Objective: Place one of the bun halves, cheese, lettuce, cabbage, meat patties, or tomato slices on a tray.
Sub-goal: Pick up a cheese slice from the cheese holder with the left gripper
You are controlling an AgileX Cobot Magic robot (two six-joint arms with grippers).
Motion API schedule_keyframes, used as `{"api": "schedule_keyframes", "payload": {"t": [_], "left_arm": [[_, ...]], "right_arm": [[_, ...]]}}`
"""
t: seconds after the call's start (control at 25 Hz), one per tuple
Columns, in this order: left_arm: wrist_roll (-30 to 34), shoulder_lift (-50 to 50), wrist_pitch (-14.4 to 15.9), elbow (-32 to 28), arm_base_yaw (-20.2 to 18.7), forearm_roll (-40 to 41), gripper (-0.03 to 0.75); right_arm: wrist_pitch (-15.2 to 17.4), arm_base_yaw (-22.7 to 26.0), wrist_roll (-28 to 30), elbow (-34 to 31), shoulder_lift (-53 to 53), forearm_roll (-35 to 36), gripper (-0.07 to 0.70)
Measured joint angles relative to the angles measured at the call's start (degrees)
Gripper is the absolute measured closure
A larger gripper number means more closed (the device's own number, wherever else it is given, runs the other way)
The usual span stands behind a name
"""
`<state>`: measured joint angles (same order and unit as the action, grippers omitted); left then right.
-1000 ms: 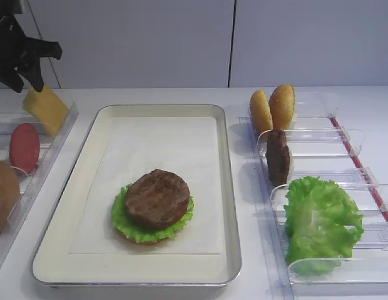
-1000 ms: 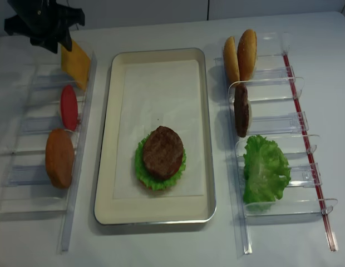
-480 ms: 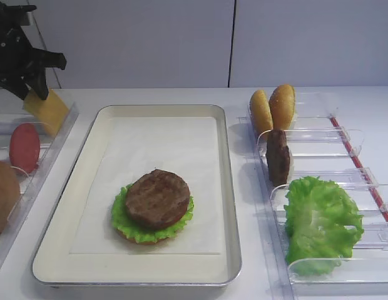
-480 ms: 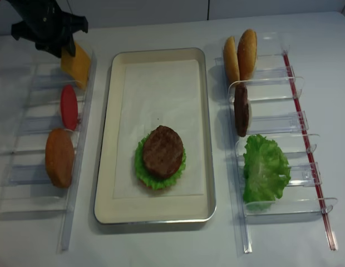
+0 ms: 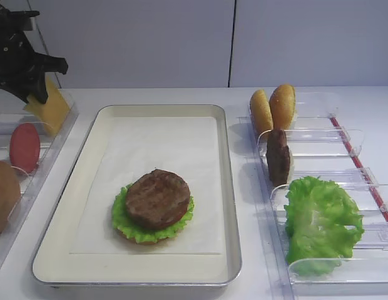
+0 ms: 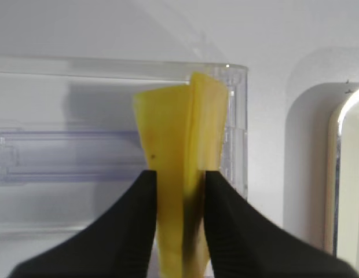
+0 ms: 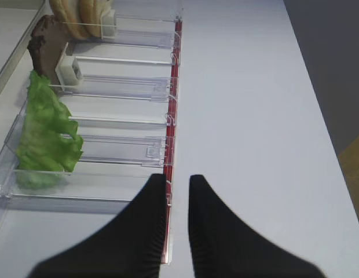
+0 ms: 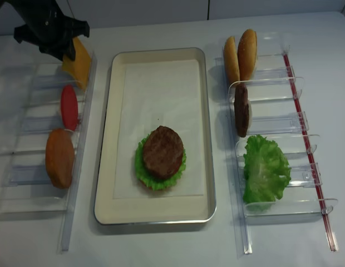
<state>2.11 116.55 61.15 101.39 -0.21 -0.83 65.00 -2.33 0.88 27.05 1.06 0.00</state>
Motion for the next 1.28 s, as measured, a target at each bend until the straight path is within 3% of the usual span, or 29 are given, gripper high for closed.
{"api": "schedule_keyframes", "payload": {"t": [1.04, 1.28], "left_arm": [[-1.42, 0.00, 2.94, 2.09, 0.00, 1.52, 0.559], [-1.42, 0.00, 2.97, 3.33, -1.75, 1.63, 0.559]], "right_arm": [[0.00, 0.00, 0.00, 0.00, 0.00, 0.00, 0.489], [0.00, 0.00, 0.00, 0.00, 0.00, 0.00, 0.489]]}}
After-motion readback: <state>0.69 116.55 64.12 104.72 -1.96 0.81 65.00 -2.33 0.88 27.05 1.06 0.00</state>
